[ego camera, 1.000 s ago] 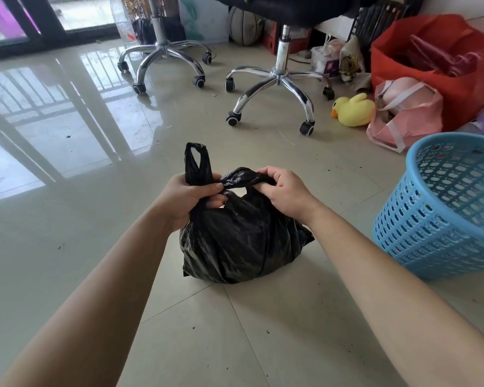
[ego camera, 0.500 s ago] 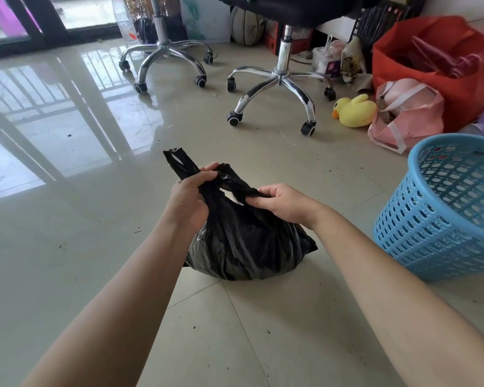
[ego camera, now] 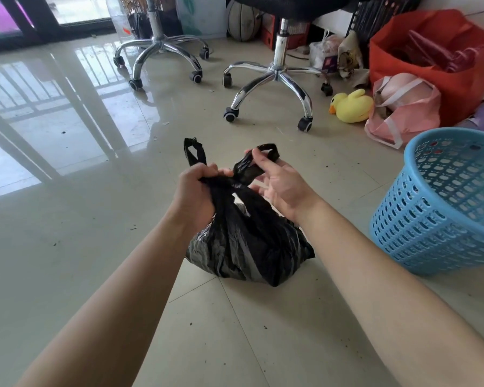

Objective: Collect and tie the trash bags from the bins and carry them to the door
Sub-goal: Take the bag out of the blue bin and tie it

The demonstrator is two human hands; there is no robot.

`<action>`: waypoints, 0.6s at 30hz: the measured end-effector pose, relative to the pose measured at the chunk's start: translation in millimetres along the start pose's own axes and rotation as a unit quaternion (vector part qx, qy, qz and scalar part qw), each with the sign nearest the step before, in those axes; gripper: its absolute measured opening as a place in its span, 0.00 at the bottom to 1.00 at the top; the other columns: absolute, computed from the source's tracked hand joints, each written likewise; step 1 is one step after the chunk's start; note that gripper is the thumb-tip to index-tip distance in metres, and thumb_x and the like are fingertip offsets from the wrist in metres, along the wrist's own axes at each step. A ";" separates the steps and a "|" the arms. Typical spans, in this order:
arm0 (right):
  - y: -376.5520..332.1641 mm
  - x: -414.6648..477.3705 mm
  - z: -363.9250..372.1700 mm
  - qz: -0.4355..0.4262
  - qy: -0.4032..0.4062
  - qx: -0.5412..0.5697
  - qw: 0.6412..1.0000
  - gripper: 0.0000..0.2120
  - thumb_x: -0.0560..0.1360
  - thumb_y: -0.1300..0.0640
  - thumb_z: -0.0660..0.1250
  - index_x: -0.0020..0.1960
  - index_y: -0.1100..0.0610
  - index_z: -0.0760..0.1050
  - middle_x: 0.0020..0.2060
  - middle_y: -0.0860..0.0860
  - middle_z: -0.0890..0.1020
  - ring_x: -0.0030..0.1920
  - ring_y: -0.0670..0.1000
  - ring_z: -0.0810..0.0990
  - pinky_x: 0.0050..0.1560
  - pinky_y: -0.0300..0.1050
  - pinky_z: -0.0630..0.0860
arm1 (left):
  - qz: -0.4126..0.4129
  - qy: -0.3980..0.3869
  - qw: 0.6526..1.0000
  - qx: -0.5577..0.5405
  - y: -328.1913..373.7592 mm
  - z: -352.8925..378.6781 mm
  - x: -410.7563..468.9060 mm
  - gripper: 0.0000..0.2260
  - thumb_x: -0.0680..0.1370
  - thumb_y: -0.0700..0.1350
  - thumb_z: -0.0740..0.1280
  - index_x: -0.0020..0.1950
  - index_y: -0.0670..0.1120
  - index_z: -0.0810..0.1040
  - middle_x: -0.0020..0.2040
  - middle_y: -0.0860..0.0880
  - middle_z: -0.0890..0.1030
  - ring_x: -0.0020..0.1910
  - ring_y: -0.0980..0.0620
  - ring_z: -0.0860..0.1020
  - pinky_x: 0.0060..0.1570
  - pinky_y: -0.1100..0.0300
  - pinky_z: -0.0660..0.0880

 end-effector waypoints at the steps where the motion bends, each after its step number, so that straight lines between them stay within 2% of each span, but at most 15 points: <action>1: -2.7 -0.2 1.1 -0.010 0.020 0.053 0.998 0.11 0.80 0.46 0.64 0.51 0.53 0.79 0.53 0.52 0.83 0.64 0.57 0.78 0.65 0.56 0.74 | 0.011 0.002 1.000 -0.017 1.2 0.0 0.8 0.12 0.77 0.43 0.56 0.32 0.47 0.66 0.38 0.45 0.79 0.42 0.45 0.77 0.48 0.52 0.73; 3: -1.6 -1.6 -1.6 0.004 0.068 0.137 0.988 0.15 0.83 0.51 0.59 0.44 0.57 0.76 0.45 0.55 0.85 0.52 0.55 0.83 0.55 0.51 0.79 | 0.039 0.037 0.996 -0.068 2.0 -5.2 3.3 0.22 0.83 0.54 0.50 0.31 0.47 0.64 0.44 0.44 0.84 0.49 0.45 0.79 0.54 0.49 0.70; 4: 3.2 -4.2 -5.7 0.021 0.096 0.187 0.978 0.18 0.85 0.52 0.55 0.41 0.59 0.75 0.39 0.55 0.85 0.46 0.55 0.83 0.51 0.51 0.78 | 0.052 0.063 0.989 -0.120 0.5 -9.9 4.9 0.23 0.84 0.56 0.48 0.32 0.47 0.62 0.43 0.44 0.84 0.50 0.45 0.81 0.57 0.48 0.70; 5: 10.6 -6.5 -16.2 0.039 0.137 0.240 0.960 0.20 0.85 0.53 0.52 0.40 0.60 0.73 0.34 0.56 0.84 0.42 0.56 0.82 0.49 0.52 0.77 | 0.066 0.103 0.978 -0.170 -1.7 -17.4 5.1 0.23 0.84 0.56 0.47 0.32 0.47 0.61 0.37 0.45 0.80 0.45 0.45 0.83 0.57 0.49 0.72; 6: 18.2 -10.6 -32.3 0.046 0.190 0.287 0.938 0.20 0.85 0.56 0.49 0.39 0.61 0.70 0.31 0.56 0.81 0.38 0.57 0.80 0.46 0.53 0.77 | 0.071 0.154 0.962 -0.215 -5.1 -29.2 4.2 0.23 0.85 0.55 0.46 0.32 0.48 0.60 0.29 0.47 0.73 0.33 0.47 0.81 0.52 0.51 0.75; 7: 25.6 -15.6 -56.0 0.045 0.266 0.306 0.913 0.17 0.84 0.60 0.48 0.39 0.61 0.67 0.29 0.56 0.76 0.35 0.56 0.78 0.42 0.54 0.76 | 0.064 0.205 0.947 -0.240 -9.2 -44.8 2.2 0.22 0.85 0.53 0.46 0.32 0.48 0.59 0.24 0.50 0.64 0.23 0.50 0.72 0.42 0.56 0.77; 8: 31.4 -23.9 -81.3 0.051 0.341 0.304 0.888 0.14 0.82 0.64 0.47 0.40 0.61 0.65 0.29 0.56 0.72 0.30 0.54 0.74 0.37 0.52 0.76 | 0.047 0.259 0.937 -0.231 -14.8 -61.0 -2.2 0.21 0.84 0.51 0.46 0.31 0.49 0.58 0.23 0.51 0.58 0.18 0.52 0.62 0.31 0.62 0.72; 10: 42.5 -40.6 -123.0 0.066 0.445 0.253 0.856 0.13 0.79 0.68 0.45 0.40 0.60 0.64 0.29 0.54 0.67 0.23 0.51 0.67 0.31 0.46 0.74 | 0.009 0.332 0.930 -0.156 -27.5 -87.2 -13.2 0.18 0.82 0.47 0.45 0.32 0.49 0.56 0.22 0.51 0.54 0.18 0.52 0.53 0.23 0.67 0.62; 12: 47.5 -46.2 -137.3 0.071 0.476 0.171 0.860 0.13 0.80 0.65 0.47 0.39 0.59 0.64 0.29 0.54 0.69 0.19 0.49 0.68 0.31 0.44 0.74 | 0.009 0.360 0.927 -0.108 -35.7 -93.9 -18.4 0.17 0.82 0.46 0.46 0.32 0.48 0.57 0.21 0.52 0.55 0.18 0.52 0.52 0.22 0.66 0.62; 14: 50.0 -37.9 -139.4 0.057 0.469 0.098 0.876 0.13 0.83 0.59 0.50 0.40 0.58 0.65 0.31 0.53 0.71 0.20 0.48 0.72 0.35 0.46 0.77 | 0.031 0.364 0.928 -0.067 -37.9 -89.2 -17.5 0.20 0.84 0.51 0.48 0.33 0.48 0.60 0.21 0.52 0.58 0.18 0.52 0.57 0.24 0.63 0.67; 15: 49.9 -33.7 -138.1 0.054 0.441 0.091 0.891 0.12 0.83 0.56 0.53 0.42 0.57 0.67 0.33 0.53 0.72 0.25 0.47 0.74 0.37 0.47 0.78 | 0.038 0.361 0.931 -0.032 -35.8 -86.1 -17.0 0.22 0.85 0.55 0.48 0.34 0.47 0.62 0.23 0.51 0.63 0.19 0.51 0.63 0.28 0.61 0.70; 17: 49.2 -29.4 -135.3 0.067 0.363 0.096 0.924 0.11 0.80 0.47 0.62 0.51 0.55 0.72 0.42 0.52 0.77 0.40 0.49 0.78 0.47 0.49 0.79 | 0.020 0.353 0.933 0.063 -32.3 -83.5 -14.5 0.26 0.83 0.62 0.48 0.38 0.45 0.70 0.32 0.49 0.75 0.29 0.51 0.76 0.40 0.56 0.75; 18: 51.4 -29.6 -136.5 0.089 0.325 0.076 0.938 0.19 0.77 0.40 0.65 0.59 0.53 0.73 0.51 0.52 0.78 0.50 0.50 0.78 0.55 0.51 0.77 | 0.003 0.357 0.928 0.107 -33.9 -87.0 -14.3 0.28 0.81 0.66 0.47 0.44 0.45 0.74 0.39 0.48 0.78 0.37 0.52 0.78 0.47 0.54 0.75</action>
Point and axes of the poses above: each hand's wrist, its own x-axis towards the middle knuckle, its own z-axis out of the palm, y = z × x, the point moved 5 cm from there along x, towards the middle knuckle
